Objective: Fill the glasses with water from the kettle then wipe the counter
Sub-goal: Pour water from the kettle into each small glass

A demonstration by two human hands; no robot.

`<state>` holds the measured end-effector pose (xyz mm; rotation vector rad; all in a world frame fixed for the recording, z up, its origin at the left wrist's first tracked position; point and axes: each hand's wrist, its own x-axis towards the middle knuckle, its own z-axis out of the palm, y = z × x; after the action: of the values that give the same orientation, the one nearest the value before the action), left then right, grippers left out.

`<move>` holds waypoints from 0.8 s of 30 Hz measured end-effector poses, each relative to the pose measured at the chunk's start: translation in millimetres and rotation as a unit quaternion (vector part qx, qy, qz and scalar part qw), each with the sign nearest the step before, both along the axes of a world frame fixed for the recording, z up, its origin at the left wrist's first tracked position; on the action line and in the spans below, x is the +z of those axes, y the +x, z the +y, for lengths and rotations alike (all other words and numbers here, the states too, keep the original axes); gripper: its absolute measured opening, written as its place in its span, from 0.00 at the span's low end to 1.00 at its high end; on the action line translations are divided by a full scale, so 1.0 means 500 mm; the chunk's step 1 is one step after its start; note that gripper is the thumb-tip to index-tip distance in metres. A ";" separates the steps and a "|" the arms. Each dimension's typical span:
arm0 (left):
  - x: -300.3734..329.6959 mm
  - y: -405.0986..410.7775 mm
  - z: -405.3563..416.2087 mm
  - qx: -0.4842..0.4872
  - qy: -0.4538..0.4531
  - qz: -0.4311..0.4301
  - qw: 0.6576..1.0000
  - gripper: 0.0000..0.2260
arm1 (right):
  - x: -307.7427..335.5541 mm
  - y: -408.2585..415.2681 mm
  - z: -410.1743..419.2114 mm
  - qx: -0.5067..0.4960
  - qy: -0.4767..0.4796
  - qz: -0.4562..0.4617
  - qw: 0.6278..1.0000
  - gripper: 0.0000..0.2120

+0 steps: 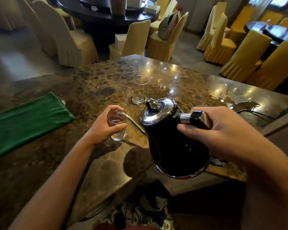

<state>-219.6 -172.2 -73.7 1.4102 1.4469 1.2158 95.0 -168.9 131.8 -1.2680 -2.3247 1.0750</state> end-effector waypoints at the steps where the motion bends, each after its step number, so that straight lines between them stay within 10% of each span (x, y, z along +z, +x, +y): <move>1: 0.000 0.001 -0.001 -0.002 0.004 -0.006 1.000 0.27 | 0.000 0.001 -0.001 -0.001 0.005 -0.004 1.000 0.11; 24: -0.008 -0.005 0.005 -0.008 -0.003 -0.035 0.999 0.29 | -0.009 0.012 0.006 0.015 0.009 -0.017 1.000 0.11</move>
<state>-222.1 -169.9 -77.5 1.3596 1.3867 1.2384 101.2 -165.7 127.0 -1.2579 -2.3816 1.0470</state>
